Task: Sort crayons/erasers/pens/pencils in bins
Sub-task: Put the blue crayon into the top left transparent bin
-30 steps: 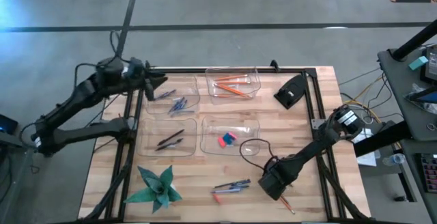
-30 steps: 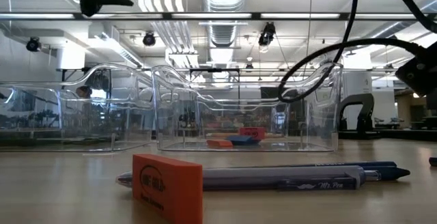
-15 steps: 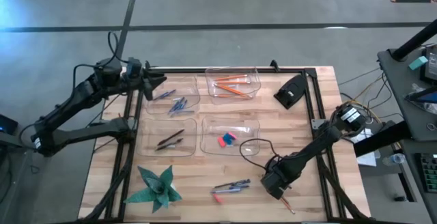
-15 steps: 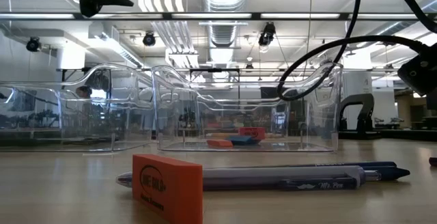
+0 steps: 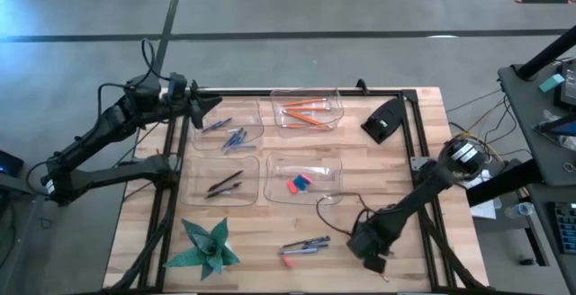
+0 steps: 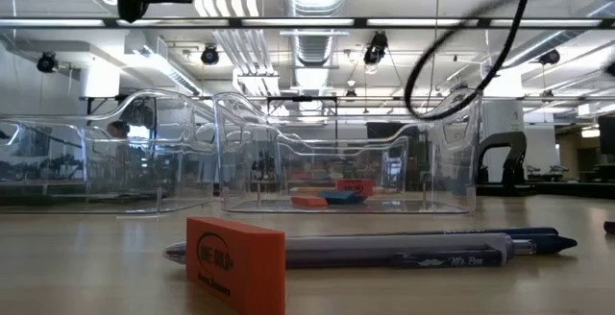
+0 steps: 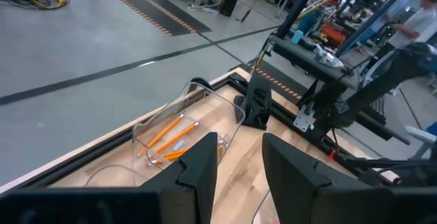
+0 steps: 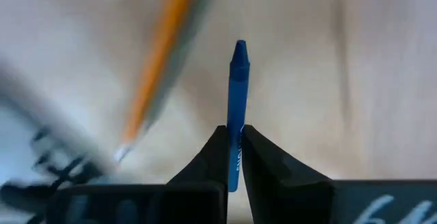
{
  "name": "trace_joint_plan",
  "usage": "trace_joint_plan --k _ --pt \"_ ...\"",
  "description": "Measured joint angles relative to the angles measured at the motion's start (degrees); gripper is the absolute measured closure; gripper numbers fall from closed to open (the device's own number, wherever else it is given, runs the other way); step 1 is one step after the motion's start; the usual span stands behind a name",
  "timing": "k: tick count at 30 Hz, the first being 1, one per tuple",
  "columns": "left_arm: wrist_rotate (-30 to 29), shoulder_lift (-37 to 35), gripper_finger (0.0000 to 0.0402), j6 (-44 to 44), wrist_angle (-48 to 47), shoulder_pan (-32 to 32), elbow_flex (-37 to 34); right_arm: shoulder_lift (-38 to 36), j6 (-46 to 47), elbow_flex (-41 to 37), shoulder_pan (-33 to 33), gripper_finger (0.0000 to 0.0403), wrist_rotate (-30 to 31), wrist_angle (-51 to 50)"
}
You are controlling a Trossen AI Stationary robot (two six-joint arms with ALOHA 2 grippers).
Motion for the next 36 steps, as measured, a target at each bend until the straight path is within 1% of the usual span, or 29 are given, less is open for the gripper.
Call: trace_joint_plan --k 3,7,9,11,14,17,18,20,22,24,27,28,30,33,36 --pt "0.71 -0.12 0.0299 0.01 0.06 0.0 0.22 -4.92 0.79 0.28 0.44 0.0386 -0.39 0.34" --pt "3.23 -0.16 0.0299 -0.1 1.32 0.0 0.16 -12.13 3.42 0.19 1.56 0.0387 -0.05 0.53" --pt "4.74 -0.11 0.0299 -0.16 1.36 0.0 0.16 -16.26 4.89 0.29 1.45 0.0387 2.72 0.94" --pt "7.58 0.35 0.0299 -0.16 1.58 0.0 0.02 -19.58 5.84 0.29 1.19 0.0387 9.34 1.25" --pt "10.76 1.27 0.0299 0.24 1.54 -0.07 -0.2 -24.4 6.01 0.26 -0.57 0.0387 22.81 2.74" --pt "13.53 2.33 0.0299 1.86 2.87 -0.04 -0.76 -27.56 2.1 0.26 -4.26 0.0387 35.98 5.39" --pt "14.68 2.64 0.0299 2.52 3.57 -0.04 -0.92 -28.08 -0.29 0.26 -5.98 0.0387 39.4 6.85" --pt "17.31 3.48 0.0299 3.35 4.9 -0.07 -1.07 -28.73 -5.6 0.21 -10.49 0.0387 44.12 10.85" --pt "19.85 4.84 0.0299 4.19 7.57 -0.11 -1.21 -28.96 -11.84 0.32 -15.62 0.0387 46.86 16.57" --pt "20.95 6.33 0.0299 4.78 10.69 -0.44 -1.48 -28.83 -18.85 0.39 -20.62 0.0387 47.63 24.07" --pt "21.45 8.51 0.0299 6.19 15.89 -0.76 -1.55 -28.24 -29.67 0.41 -27.48 0.0384 47.56 38.16" --pt "22.13 9.12 0.0299 6.94 17.22 -0.82 -1.55 -28.01 -32.59 0.41 -29.54 0.0383 47.14 42.45" --pt "24.26 10.28 0.0299 7.75 19.57 -0.83 -1.55 -27.83 -37.76 0.48 -33.45 0.0383 43.84 50.45" --pt "29.07 11.99 0.0299 7.57 20.99 -0.83 -1.47 -27.07 -41.15 0.86 -38.3 0.0382 38.83 57.1" --pt "30.93 14.01 0.0299 7.61 21.24 -0.85 -1.37 -25.23 -41.88 2.58 -41.77 0.0382 35.8 57.23"
